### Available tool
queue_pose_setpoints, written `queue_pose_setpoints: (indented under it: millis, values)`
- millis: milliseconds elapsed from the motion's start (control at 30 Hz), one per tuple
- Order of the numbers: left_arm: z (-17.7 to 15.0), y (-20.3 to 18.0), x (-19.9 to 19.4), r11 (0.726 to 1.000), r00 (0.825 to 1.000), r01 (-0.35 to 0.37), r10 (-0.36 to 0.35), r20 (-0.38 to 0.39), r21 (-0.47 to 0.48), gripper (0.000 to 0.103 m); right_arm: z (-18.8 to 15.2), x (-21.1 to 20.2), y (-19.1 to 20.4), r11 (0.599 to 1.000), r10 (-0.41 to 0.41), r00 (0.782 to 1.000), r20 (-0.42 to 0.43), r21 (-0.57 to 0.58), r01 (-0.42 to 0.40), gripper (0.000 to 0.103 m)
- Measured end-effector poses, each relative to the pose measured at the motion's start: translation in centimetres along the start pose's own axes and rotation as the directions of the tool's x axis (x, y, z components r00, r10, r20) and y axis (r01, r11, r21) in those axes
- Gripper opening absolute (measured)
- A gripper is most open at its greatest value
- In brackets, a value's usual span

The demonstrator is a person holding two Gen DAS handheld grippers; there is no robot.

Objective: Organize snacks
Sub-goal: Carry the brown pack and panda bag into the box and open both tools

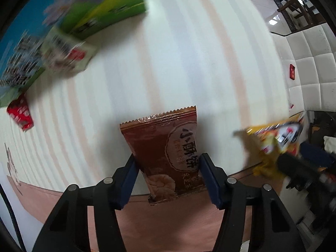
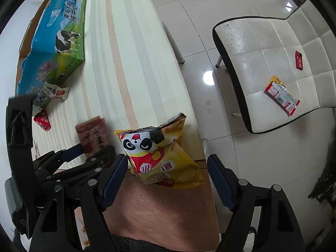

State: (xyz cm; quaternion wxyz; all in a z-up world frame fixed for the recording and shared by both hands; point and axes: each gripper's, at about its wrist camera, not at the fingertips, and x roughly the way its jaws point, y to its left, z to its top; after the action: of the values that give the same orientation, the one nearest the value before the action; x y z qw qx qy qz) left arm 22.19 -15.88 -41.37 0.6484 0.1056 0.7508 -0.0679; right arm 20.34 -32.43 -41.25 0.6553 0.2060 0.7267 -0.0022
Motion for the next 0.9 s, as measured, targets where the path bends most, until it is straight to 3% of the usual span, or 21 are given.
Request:
queue_pose_setpoints:
  millis: [233,400,667,833,900]
  values:
    - [-3.0,5.9,0.9,0.996,0.999,0.004,-0.006,-0.034,-0.086,0.056,0.0,1.2,1.6,0.995,-0.082,0.996,-0.017,-0.057,0.081,0.081]
    - [-3.4,9.6,1.6,0.973,0.992,0.102,-0.116,-0.057,-0.209,0.059,-0.2,2.6,2.4,0.989,-0.133,0.990,-0.036,-0.071,0.130,0.080]
    - [-2.3,9.0,2.0,0.971,0.993,0.078,-0.095,-0.066,-0.225,0.062,-1.1,4.1,5.1,0.984,-0.151,0.988,-0.044,-0.103,0.146,0.074]
    - [-3.1,8.3,2.7,0.970,0.996,0.065,-0.079,-0.051,-0.233,0.062,-1.5,4.5,6.0,0.973,-0.201,0.979,-0.020,-0.118,0.197,0.072]
    - [-3.4,8.0,2.7,0.971,0.996,0.064,-0.075,-0.038,-0.232,0.055,-1.7,4.5,6.2,0.968,-0.218,0.976,-0.005,-0.127,0.215,0.069]
